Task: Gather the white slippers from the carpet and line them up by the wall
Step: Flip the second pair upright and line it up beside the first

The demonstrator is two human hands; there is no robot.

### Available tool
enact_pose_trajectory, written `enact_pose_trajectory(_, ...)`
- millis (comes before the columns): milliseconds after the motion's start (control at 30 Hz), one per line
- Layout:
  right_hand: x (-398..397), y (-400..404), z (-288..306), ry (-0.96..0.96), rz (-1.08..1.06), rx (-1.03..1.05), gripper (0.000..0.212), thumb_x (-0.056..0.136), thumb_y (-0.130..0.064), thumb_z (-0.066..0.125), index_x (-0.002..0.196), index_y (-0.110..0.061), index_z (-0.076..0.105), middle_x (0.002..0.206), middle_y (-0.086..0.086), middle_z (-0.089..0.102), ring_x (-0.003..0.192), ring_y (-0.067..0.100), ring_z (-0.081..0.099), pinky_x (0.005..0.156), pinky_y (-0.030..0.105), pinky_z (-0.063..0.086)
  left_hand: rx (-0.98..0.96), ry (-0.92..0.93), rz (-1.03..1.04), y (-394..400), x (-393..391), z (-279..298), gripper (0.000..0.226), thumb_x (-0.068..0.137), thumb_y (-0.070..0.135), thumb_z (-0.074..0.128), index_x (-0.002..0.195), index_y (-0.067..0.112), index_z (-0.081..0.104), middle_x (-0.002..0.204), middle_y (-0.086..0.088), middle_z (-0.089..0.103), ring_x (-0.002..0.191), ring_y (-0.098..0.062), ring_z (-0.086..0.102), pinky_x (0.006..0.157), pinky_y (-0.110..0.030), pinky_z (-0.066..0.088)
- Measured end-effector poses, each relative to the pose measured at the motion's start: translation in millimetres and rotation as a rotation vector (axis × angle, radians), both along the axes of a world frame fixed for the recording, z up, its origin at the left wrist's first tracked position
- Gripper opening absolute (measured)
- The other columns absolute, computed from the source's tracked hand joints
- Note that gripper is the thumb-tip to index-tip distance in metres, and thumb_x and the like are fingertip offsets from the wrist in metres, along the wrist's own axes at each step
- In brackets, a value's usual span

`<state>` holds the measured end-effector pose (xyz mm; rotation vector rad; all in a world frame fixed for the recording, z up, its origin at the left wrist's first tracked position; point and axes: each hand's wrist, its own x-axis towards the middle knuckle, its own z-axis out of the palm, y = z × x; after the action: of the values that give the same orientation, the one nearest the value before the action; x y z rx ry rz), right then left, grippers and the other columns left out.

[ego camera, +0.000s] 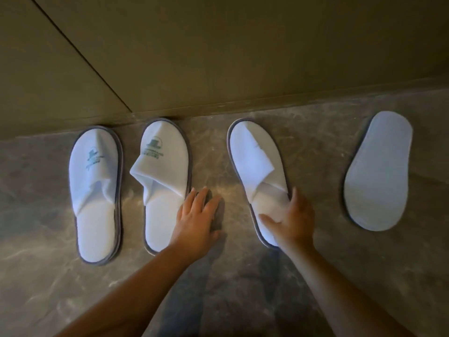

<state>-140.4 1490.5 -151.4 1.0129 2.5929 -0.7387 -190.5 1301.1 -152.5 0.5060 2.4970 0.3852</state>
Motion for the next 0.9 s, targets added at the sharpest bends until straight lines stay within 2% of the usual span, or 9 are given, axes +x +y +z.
enact_pose_trajectory(67,8,-16,-4,-0.05,0.064,0.059,0.107,0.058,-0.053,0.073,0.139,-0.018,0.013,0.142,0.013,0.034,0.126,0.029,0.037,0.102,0.042,0.036,-0.03,-0.026,-0.069,7,-1,-6,0.078,0.08,0.045,0.054,0.139,0.028,0.007,0.155,-0.003,0.0,0.141,-0.029,-0.006,0.115,-0.045,0.005)
enact_pose_trajectory(167,11,-25,-9,-0.068,0.107,0.081,0.106,0.062,-0.049,0.071,0.14,-0.022,0.005,0.147,0.013,0.023,0.13,0.029,0.029,0.105,0.042,0.033,-0.125,-0.054,-0.14,12,-1,-13,0.082,0.079,0.048,0.053,0.139,0.028,0.001,0.154,-0.006,-0.006,0.141,-0.03,-0.009,0.115,-0.047,0.007)
enact_pose_trajectory(333,16,18,0,0.017,0.087,0.073,0.094,0.065,-0.041,0.07,0.14,-0.018,0.018,0.145,0.015,0.028,0.128,0.031,0.032,0.104,0.042,0.033,-0.135,-0.016,-0.146,29,3,-13,0.091,0.076,0.052,0.054,0.137,0.03,-0.01,0.154,-0.007,-0.008,0.141,-0.03,-0.009,0.115,-0.046,0.007)
enact_pose_trajectory(433,24,58,1,-0.011,0.011,0.108,0.091,0.065,-0.043,0.07,0.138,-0.019,0.021,0.145,0.015,0.029,0.13,0.031,0.032,0.106,0.044,0.035,-0.103,-0.014,-0.195,57,2,-15,0.093,0.075,0.052,0.055,0.136,0.034,-0.014,0.154,-0.006,-0.012,0.14,-0.029,-0.011,0.115,-0.046,0.005)
enact_pose_trajectory(567,28,90,-5,-0.039,-0.03,0.156,0.092,0.068,-0.048,0.068,0.139,-0.018,0.019,0.148,0.017,0.024,0.134,0.033,0.026,0.109,0.043,0.028,-0.164,-0.011,-0.316,98,-2,-22,0.096,0.074,0.055,0.053,0.137,0.03,-0.014,0.153,-0.006,-0.016,0.139,-0.03,-0.017,0.112,-0.054,-0.001)
enact_pose_trajectory(700,21,107,-8,-0.016,-0.05,0.135,0.089,0.07,-0.044,0.068,0.139,-0.017,0.019,0.15,0.018,0.019,0.136,0.035,0.02,0.11,0.045,0.023,-0.216,-0.034,-0.352,113,-5,-23,0.098,0.07,0.061,0.054,0.136,0.035,-0.014,0.153,-0.004,-0.016,0.138,-0.032,-0.018,0.108,-0.064,0.003)
enact_pose_trajectory(900,17,113,-11,0.016,0.029,0.105,0.086,0.073,-0.047,0.063,0.139,-0.016,0.018,0.152,0.015,0.017,0.138,0.032,0.018,0.112,0.043,0.02,-0.245,-0.016,-0.339,115,-4,-22,0.101,0.069,0.06,0.056,0.135,0.037,-0.015,0.153,-0.002,-0.018,0.139,-0.032,-0.018,0.108,-0.063,0.003)
